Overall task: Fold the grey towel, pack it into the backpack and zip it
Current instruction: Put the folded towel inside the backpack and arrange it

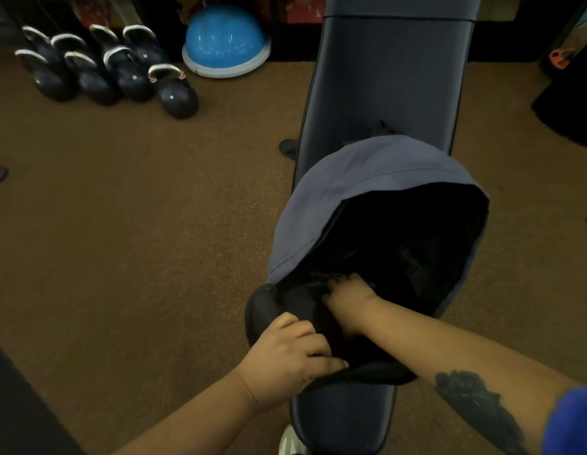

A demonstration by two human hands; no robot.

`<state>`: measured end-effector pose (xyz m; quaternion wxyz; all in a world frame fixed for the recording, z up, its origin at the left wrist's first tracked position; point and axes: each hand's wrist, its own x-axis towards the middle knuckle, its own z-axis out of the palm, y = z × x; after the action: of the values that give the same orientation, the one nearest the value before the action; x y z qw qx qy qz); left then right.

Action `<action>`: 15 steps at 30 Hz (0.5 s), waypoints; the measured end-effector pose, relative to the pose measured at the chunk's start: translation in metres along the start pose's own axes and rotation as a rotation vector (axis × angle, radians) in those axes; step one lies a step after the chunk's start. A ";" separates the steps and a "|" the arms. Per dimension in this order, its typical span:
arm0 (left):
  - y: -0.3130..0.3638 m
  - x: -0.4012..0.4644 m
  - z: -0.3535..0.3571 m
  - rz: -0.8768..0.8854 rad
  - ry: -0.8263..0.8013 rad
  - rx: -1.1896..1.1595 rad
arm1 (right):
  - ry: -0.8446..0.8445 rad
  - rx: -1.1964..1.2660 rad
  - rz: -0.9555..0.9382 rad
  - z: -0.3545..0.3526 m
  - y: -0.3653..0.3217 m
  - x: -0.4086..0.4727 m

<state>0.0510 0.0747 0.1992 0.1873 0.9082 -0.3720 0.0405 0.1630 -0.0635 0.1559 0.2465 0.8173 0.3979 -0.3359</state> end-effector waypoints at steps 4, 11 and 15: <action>0.002 0.002 0.000 0.007 0.010 0.005 | 0.039 0.164 0.078 -0.009 0.030 -0.039; 0.003 0.005 -0.001 -0.021 0.000 0.032 | 0.014 0.350 0.244 -0.002 0.064 -0.067; 0.001 0.005 -0.001 -0.021 0.005 0.044 | 0.034 0.412 0.276 0.003 0.066 -0.068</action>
<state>0.0540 0.0706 0.2017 0.1686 0.9159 -0.3610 0.0488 0.1849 -0.1357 0.2138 0.1117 0.9025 0.2097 -0.3592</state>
